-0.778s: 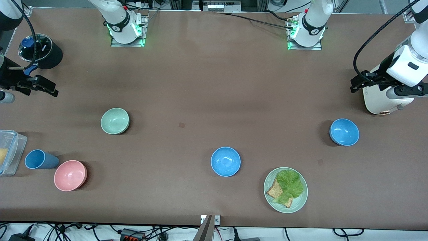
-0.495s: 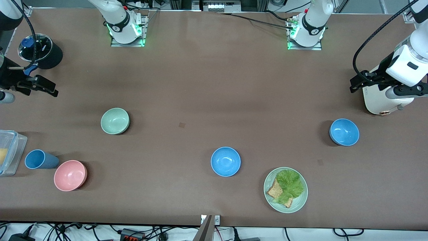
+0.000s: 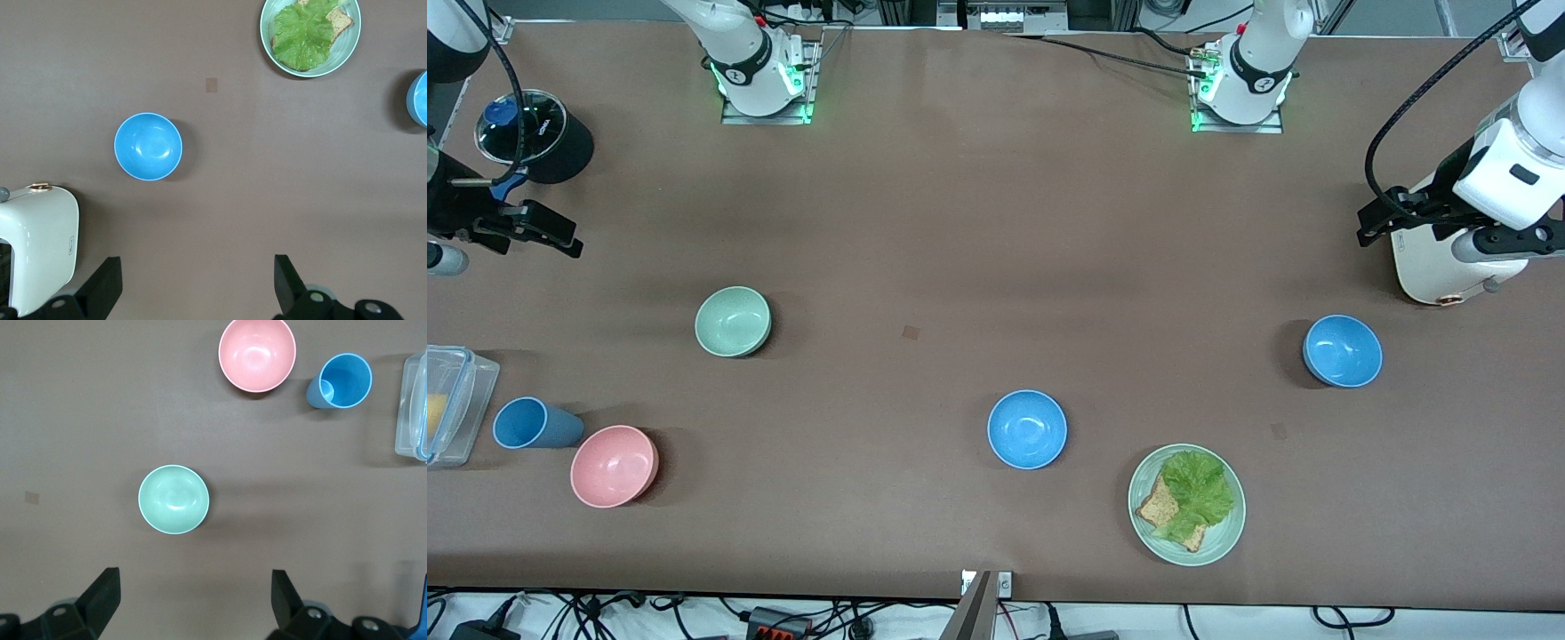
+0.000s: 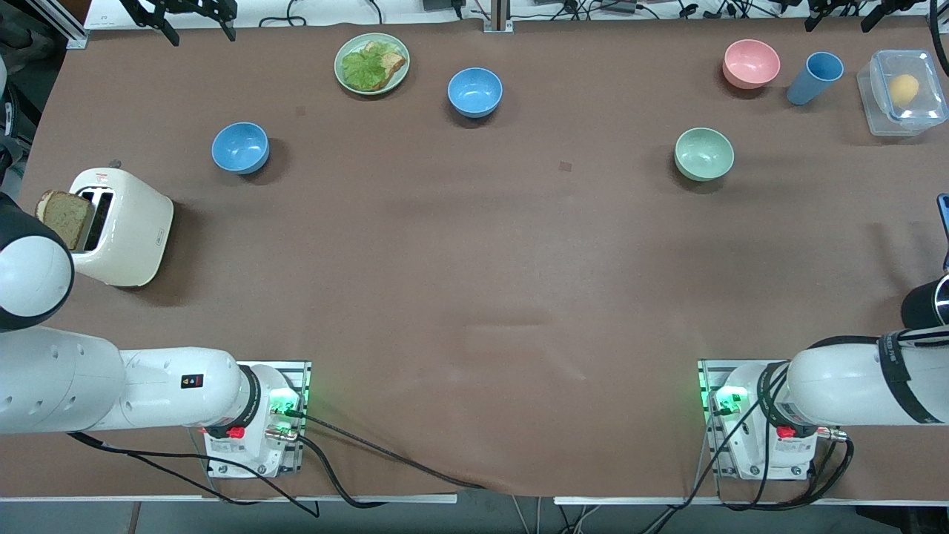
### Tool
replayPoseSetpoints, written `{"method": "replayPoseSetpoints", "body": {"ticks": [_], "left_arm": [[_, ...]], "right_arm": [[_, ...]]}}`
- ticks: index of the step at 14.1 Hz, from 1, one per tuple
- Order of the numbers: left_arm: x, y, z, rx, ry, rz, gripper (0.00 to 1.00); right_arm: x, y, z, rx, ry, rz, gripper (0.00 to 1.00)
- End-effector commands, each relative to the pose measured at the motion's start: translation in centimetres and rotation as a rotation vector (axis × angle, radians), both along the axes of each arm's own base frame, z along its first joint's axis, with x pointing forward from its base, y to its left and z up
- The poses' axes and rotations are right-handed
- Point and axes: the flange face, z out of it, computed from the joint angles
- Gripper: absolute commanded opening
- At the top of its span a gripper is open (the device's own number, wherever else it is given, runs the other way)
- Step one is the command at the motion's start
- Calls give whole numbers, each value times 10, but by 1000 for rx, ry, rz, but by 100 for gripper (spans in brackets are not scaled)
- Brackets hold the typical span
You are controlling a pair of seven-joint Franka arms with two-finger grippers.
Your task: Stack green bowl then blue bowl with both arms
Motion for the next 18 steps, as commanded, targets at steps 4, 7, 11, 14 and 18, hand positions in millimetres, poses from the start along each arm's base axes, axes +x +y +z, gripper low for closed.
{"method": "replayPoseSetpoints", "body": {"ticks": [4, 7, 11, 14, 18], "left_arm": [[3, 2, 6, -12, 7, 11, 100], [3, 3, 6, -12, 6, 13, 100], [3, 4, 6, -12, 6, 15, 100], [3, 4, 6, -12, 6, 15, 100], [3, 4, 6, -12, 6, 15, 100]], "right_arm": [[29, 10, -70, -14, 68, 36, 100], [50, 22, -142, -29, 142, 58, 100], [64, 41, -232, -34, 219, 92, 100], [65, 32, -284, -35, 279, 80, 100], [58, 12, -336, -27, 355, 65, 100]]}}
